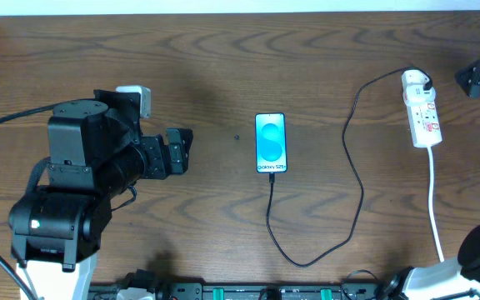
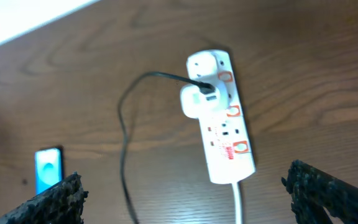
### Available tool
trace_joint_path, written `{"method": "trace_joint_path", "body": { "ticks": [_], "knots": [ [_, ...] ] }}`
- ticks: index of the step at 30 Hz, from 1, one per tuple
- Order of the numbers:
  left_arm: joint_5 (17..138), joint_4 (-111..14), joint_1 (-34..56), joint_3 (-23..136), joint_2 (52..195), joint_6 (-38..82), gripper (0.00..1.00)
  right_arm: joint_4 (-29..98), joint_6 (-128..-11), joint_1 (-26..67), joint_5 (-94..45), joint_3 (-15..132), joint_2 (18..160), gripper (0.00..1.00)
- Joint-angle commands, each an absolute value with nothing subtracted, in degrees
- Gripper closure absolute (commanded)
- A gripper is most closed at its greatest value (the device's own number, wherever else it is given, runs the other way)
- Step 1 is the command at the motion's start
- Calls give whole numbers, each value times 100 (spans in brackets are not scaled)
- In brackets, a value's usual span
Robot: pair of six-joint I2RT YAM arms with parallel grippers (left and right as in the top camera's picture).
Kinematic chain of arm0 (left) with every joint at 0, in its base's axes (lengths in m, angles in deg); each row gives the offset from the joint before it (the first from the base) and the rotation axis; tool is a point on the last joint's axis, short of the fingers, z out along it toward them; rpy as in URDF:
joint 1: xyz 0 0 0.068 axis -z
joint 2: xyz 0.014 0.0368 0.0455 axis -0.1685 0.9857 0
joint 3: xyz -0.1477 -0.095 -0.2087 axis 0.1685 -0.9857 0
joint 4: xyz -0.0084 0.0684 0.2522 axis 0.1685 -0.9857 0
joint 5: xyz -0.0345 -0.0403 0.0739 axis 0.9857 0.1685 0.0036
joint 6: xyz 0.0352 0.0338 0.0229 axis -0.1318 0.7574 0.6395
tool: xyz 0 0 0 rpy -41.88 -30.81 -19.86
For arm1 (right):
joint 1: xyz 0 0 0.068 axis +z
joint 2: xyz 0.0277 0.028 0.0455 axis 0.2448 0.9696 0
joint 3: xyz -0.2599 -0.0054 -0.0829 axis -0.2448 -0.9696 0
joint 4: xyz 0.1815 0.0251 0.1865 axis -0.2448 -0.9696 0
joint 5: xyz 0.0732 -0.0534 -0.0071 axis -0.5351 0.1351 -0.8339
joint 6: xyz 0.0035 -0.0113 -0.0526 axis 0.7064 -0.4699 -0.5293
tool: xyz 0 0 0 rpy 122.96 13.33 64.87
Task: Plug charger to phone and switch on socket
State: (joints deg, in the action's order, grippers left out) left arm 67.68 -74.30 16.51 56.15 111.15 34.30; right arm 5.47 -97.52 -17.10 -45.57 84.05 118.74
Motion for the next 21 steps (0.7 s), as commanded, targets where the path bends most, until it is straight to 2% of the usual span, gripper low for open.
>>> {"method": "trace_joint_path", "body": {
  "ticks": [1, 11, 21],
  "knots": [
    [6709, -7426, 1635, 5637, 11136, 3528, 5, 530, -10447, -1712, -4681, 8470, 12329, 1],
    [6709, -7426, 1635, 5639, 11136, 3528, 5, 797, -10480, -1583, -5070, 8470, 13647, 1],
    [6706, -7426, 1635, 5637, 11136, 3528, 5, 906, -10462, -1386, -5195, 8470, 14394, 1]
  ]
}}
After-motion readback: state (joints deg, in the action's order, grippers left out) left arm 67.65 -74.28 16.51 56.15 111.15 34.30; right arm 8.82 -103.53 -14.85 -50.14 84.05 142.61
